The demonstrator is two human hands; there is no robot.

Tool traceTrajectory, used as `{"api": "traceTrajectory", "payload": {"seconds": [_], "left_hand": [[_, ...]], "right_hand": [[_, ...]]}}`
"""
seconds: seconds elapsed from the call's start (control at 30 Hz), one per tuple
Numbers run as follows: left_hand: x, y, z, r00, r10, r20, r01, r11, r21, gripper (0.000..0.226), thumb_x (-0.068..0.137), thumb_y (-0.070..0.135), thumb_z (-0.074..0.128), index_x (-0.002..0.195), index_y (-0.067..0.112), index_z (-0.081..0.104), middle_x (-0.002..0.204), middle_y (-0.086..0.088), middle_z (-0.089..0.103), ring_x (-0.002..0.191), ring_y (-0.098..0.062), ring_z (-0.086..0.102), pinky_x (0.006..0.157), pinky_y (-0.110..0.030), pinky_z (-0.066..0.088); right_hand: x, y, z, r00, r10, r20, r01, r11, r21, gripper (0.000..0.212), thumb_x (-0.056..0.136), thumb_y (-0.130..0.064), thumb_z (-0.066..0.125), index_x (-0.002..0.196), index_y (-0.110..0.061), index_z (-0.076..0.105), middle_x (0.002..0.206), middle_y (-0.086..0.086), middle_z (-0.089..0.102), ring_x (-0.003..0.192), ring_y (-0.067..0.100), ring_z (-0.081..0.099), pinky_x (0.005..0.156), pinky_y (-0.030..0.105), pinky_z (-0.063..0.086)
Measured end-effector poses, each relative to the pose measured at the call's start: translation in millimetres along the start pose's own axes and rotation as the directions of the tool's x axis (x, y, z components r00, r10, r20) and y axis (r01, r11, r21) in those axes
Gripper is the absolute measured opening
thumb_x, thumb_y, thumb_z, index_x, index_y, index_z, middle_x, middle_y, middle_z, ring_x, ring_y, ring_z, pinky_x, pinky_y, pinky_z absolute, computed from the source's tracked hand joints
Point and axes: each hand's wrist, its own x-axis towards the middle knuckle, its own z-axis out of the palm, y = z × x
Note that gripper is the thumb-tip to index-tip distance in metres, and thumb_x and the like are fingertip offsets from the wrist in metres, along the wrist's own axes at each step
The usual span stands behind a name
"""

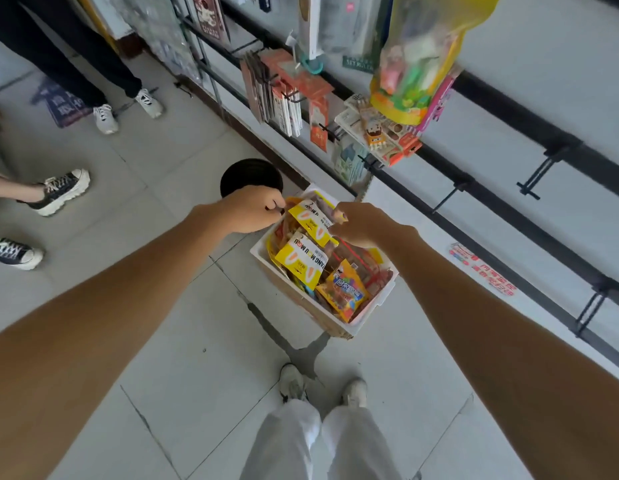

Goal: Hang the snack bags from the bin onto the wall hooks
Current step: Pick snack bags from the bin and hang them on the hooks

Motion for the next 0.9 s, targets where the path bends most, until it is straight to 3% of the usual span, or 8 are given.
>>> {"api": "traceTrajectory", "payload": {"seconds": [0.23, 0.43, 0.53, 0.6, 0.77, 0.9], "left_hand": [[80.1, -44.6, 51.1, 1.000, 0.005, -0.027, -0.007, 0.998, -0.067, 0.034, 0.097, 0.018, 0.054, 0.131, 0.014, 0.056, 0.131, -0.005, 0.061, 0.119, -0.018, 0.057, 0.097, -0.035, 0.048], [133.5, -89.0, 101.8, 0.993, -0.111, -0.024, 0.106, 0.982, -0.155, 0.031, 0.096, 0.018, 0.055, 0.127, 0.017, 0.059, 0.126, -0.004, 0.064, 0.116, -0.019, 0.060, 0.095, -0.034, 0.050], [149.6, -105.4, 122.8, 0.987, -0.085, -0.136, 0.063, 0.985, -0.164, 0.032, 0.094, 0.016, 0.058, 0.125, 0.016, 0.060, 0.122, -0.004, 0.066, 0.113, -0.020, 0.062, 0.096, -0.041, 0.052], [157.1, -113.0, 133.8, 0.975, -0.010, -0.220, -0.007, 0.997, -0.075, 0.036, 0.092, 0.018, 0.061, 0.127, 0.017, 0.058, 0.121, -0.003, 0.067, 0.112, -0.020, 0.062, 0.094, -0.043, 0.053], [167.3, -110.9, 152.7, 0.949, 0.062, -0.308, -0.079, 0.996, -0.043, 0.035, 0.091, 0.014, 0.062, 0.126, 0.012, 0.060, 0.117, -0.005, 0.067, 0.107, -0.018, 0.062, 0.088, -0.025, 0.044], [165.3, -107.6, 160.1, 0.954, 0.052, -0.297, -0.076, 0.995, -0.071, 0.033, 0.090, 0.013, 0.060, 0.123, 0.013, 0.061, 0.113, -0.005, 0.065, 0.102, -0.019, 0.063, 0.086, -0.037, 0.053]], "right_hand": [[96.0, 47.1, 41.0, 0.998, 0.064, -0.006, -0.063, 0.989, 0.132, 0.035, 0.095, -0.037, 0.056, 0.125, -0.020, 0.053, 0.122, 0.005, 0.062, 0.114, 0.028, 0.056, 0.089, 0.036, 0.045], [162.0, 73.9, 97.4, 0.999, 0.022, 0.041, -0.027, 0.994, 0.108, 0.057, 0.089, -0.045, 0.061, 0.138, -0.021, 0.045, 0.135, 0.004, 0.055, 0.121, 0.027, 0.053, 0.092, 0.040, 0.045], [185.0, 75.0, 129.1, 0.999, -0.041, 0.012, 0.039, 0.993, 0.107, 0.065, 0.084, -0.056, 0.063, 0.136, -0.021, 0.045, 0.133, 0.003, 0.054, 0.121, 0.026, 0.053, 0.091, 0.040, 0.047], [196.1, 73.4, 144.6, 0.997, -0.064, -0.039, 0.068, 0.991, 0.116, 0.062, 0.082, -0.058, 0.063, 0.129, -0.020, 0.048, 0.123, 0.005, 0.057, 0.112, 0.026, 0.056, 0.083, 0.038, 0.049], [204.6, 74.9, 156.3, 0.972, -0.081, -0.220, 0.108, 0.988, 0.114, 0.035, 0.088, -0.037, 0.061, 0.117, -0.018, 0.055, 0.110, 0.007, 0.062, 0.095, 0.030, 0.062, 0.067, 0.031, 0.043], [201.2, 78.2, 149.7, 0.957, -0.089, -0.278, 0.121, 0.987, 0.101, 0.029, 0.093, -0.019, 0.051, 0.121, -0.015, 0.059, 0.106, 0.013, 0.068, 0.089, 0.036, 0.064, 0.067, 0.037, 0.051]]}}
